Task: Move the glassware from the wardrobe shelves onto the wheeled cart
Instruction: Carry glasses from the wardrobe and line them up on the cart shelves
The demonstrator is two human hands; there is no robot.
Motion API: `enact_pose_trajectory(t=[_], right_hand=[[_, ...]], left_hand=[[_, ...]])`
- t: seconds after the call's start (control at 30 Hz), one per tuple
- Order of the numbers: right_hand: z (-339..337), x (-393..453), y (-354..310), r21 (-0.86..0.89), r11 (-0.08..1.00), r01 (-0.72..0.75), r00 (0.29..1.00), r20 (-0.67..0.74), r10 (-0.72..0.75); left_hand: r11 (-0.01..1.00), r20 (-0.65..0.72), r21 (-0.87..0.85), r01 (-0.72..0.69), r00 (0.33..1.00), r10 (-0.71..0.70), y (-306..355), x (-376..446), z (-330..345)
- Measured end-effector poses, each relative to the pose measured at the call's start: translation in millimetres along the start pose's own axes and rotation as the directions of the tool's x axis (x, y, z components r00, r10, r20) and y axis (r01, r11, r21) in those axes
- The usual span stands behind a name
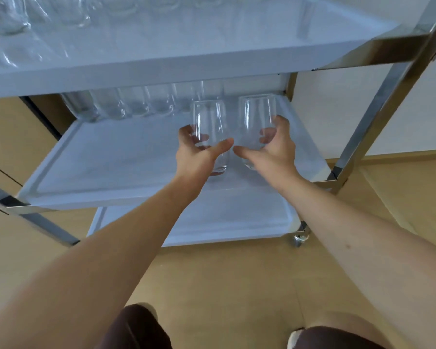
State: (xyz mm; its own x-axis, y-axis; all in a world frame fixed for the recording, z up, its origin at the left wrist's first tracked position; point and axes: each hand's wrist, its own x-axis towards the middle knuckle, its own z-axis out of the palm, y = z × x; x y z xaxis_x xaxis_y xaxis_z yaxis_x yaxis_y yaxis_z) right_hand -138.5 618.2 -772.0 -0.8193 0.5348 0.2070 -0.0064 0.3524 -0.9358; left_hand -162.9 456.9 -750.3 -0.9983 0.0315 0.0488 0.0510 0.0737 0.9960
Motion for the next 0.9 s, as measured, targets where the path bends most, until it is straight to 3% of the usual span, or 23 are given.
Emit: enact_pose_trajectory(t=[0.27, 0.9], right_hand=[[2.8, 33.3, 3.2, -0.079, 0.992, 0.099, 0.994, -0.035, -0.102], [67.7, 170.2, 11.7, -0.092, 0.991, 0.093, 0.994, -0.043, -0.097]], left_hand=[[0.992, -0.028, -0.043, -0.119, 0.993, 0.118, -17.0, 28.4, 5.6], [0.962, 0.051, -0.114, -0.248, 0.965, 0.255, -53.2, 78.3, 8.6]])
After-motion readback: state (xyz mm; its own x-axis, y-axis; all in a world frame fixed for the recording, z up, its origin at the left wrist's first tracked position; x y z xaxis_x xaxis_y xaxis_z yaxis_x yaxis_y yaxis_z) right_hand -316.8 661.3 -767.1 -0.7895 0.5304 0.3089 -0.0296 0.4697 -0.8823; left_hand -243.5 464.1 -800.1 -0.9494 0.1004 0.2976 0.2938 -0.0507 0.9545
